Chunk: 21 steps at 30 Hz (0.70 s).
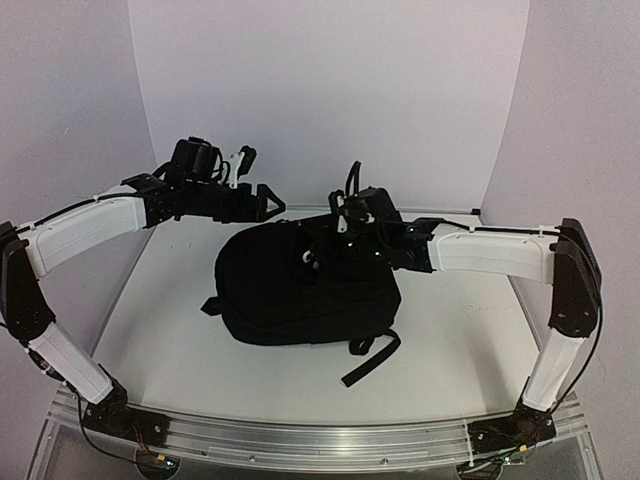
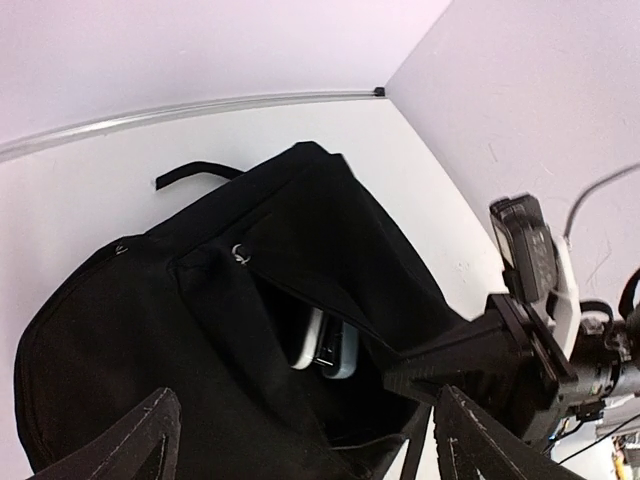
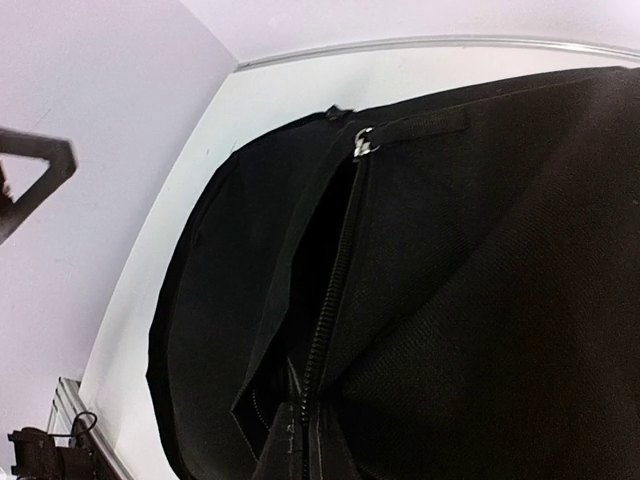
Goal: Pack the student bag
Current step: Place the stationery in the student bag.
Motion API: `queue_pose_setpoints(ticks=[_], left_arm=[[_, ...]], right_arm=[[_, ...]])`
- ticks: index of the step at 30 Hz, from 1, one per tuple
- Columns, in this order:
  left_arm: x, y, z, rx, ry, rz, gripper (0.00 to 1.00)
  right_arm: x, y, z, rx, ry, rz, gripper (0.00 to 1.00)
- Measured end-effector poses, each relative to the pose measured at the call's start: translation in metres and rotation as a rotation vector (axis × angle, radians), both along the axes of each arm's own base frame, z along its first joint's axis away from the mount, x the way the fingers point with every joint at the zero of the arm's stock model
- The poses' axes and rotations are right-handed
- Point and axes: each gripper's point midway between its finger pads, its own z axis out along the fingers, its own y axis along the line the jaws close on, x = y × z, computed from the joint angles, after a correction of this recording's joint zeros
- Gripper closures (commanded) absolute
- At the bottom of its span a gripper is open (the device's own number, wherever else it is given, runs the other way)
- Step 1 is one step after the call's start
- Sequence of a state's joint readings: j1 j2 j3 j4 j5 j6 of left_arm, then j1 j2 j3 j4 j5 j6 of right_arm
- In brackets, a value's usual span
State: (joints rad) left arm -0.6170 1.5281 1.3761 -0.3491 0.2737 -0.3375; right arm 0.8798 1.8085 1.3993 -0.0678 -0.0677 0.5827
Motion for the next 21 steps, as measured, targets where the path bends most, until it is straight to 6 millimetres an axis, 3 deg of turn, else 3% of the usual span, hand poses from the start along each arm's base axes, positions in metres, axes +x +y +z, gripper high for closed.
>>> queue_pose_setpoints(ticks=[4, 7, 11, 13, 16, 21], left_arm=[[0.004, 0.006, -0.015, -0.016, 0.064, 0.026, 0.12], [0.003, 0.003, -0.025, -0.027, 0.101, 0.02, 0.12], [0.003, -0.001, -0.034, -0.034, 0.138, 0.012, 0.12], [0.004, -0.002, -0.035, -0.042, 0.143, 0.013, 0.12], [0.008, -0.003, -0.036, -0.056, 0.148, 0.017, 0.12], [0.017, -0.005, -0.048, -0.063, 0.176, 0.027, 0.11]], right_arm=[[-0.005, 0.015, -0.018, -0.008, 0.03, 0.039, 0.88], [-0.011, 0.023, -0.036, -0.022, 0.062, 0.071, 0.74], [-0.018, 0.029, -0.039, -0.012, 0.084, 0.099, 0.53], [-0.02, 0.031, -0.036, -0.005, 0.082, 0.115, 0.4], [-0.024, 0.03, -0.024, 0.01, 0.071, 0.12, 0.3], [-0.021, 0.017, 0.025, 0.068, 0.012, 0.077, 0.28]])
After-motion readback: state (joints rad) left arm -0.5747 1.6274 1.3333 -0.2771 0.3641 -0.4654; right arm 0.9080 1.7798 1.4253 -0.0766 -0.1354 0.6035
